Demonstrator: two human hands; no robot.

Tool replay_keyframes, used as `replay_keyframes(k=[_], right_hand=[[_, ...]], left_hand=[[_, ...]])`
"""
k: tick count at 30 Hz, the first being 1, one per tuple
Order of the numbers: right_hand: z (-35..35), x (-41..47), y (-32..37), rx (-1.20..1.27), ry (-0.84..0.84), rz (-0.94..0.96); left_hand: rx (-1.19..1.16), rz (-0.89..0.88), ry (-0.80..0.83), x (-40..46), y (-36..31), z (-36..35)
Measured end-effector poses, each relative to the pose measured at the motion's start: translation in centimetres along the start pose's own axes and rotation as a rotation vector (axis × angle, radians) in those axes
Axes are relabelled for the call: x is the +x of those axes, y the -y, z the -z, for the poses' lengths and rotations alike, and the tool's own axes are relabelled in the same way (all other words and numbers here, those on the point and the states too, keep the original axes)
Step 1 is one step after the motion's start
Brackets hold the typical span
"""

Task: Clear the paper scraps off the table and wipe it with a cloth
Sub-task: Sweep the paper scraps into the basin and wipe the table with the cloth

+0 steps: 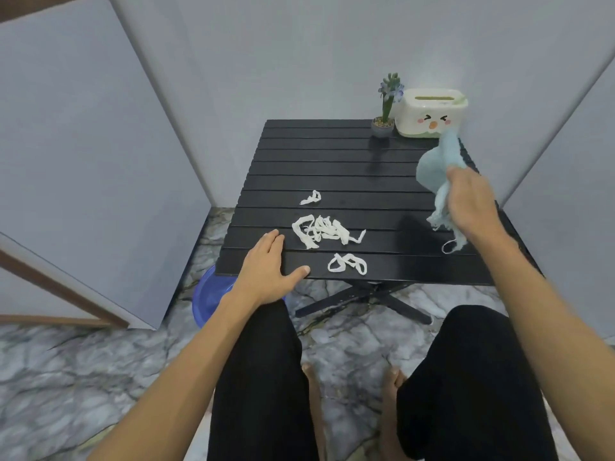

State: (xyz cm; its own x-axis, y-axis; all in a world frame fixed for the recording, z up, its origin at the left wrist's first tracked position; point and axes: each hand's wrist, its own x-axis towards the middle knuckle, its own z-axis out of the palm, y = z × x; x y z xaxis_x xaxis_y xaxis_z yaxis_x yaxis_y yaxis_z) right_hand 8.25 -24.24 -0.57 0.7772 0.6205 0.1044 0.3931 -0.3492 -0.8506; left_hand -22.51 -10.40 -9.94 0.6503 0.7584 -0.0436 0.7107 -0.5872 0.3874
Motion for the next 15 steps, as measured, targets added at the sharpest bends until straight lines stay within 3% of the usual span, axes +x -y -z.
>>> replay_keyframes(k=[4, 6, 9, 15], right_hand=[[-2.5, -2.2, -2.5, -0.292, 0.277, 0.142], [-4.2, -2.7, -5.1, -0.561, 0.393, 0.229], [-5.5, -2.1, -7.9, -0.817, 0.388, 0.254], [-7.2, -2.5, -7.6, -0.856, 0.338, 0.121]], left_hand=[[-0.007, -0.028, 0.015, 0.6, 1.1, 0.0], [-0.017, -0.038, -0.006, 1.1, 2.0, 0.1], [-0.006, -0.045, -0.060, 1.5, 3.8, 0.3], [0.074, -0.080, -0.177, 1.6, 4.8, -0.2]])
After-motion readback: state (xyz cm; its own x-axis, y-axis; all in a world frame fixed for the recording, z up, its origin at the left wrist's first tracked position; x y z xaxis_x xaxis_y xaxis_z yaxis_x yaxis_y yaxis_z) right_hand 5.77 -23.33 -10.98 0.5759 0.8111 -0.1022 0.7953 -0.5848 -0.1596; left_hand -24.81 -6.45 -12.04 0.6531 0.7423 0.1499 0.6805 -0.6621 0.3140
